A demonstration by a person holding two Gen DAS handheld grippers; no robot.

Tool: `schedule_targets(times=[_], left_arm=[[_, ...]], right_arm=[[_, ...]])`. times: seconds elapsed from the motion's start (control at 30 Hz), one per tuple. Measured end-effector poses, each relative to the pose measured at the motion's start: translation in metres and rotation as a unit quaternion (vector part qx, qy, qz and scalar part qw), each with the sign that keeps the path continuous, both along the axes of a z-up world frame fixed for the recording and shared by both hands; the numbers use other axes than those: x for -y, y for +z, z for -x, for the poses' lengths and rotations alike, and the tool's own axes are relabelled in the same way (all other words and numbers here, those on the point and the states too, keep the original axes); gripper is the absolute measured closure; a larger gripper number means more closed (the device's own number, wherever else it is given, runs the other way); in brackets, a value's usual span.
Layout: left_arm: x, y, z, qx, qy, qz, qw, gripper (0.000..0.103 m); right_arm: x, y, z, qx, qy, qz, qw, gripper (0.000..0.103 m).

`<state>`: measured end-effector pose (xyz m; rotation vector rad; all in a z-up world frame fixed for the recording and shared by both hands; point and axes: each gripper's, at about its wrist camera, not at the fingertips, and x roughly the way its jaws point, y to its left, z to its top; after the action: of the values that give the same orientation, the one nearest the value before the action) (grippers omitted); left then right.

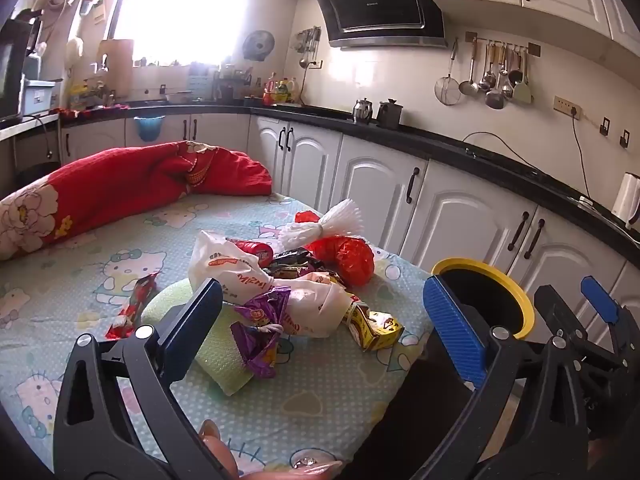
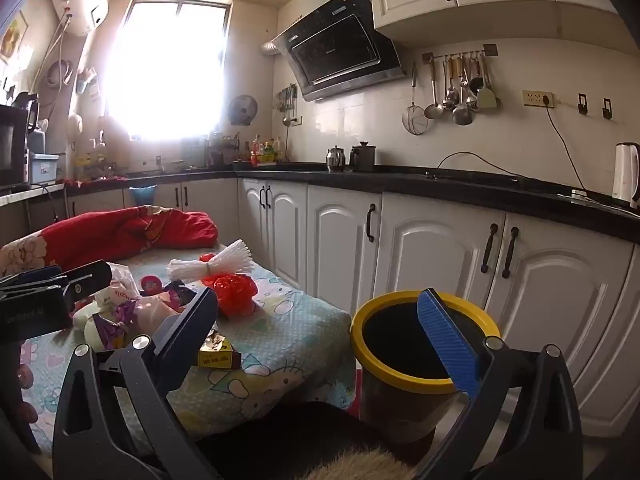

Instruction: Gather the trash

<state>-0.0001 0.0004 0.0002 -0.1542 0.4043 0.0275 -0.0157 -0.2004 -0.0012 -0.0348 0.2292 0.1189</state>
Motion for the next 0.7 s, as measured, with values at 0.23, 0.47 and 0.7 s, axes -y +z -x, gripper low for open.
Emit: schedule_targets(times=[0.23, 0.47, 0.7], left_arm=[[0.0008, -0.0001, -0.0007, -0.001, -0.003, 0.001, 1.0, 0.011], [0.0023, 0.0037, 0.0022, 0.0, -0.004, 0.0, 1.0, 0.011], [0.0027, 0.0058, 0.0022, 0.001, -0.004, 0.001, 1.0, 0.011]], right_arm=[[-0.0001, -0.0003, -0.0006, -0.002, 0.001, 0.001, 1.0, 0.006], [-0.0006, -0.0031, -0.0007, -0.004, 0.0, -0.001, 1.0, 0.006], [-0.0009, -0.0066, -0.002, -0.006, 0.001, -0.001, 1.0, 0.006]])
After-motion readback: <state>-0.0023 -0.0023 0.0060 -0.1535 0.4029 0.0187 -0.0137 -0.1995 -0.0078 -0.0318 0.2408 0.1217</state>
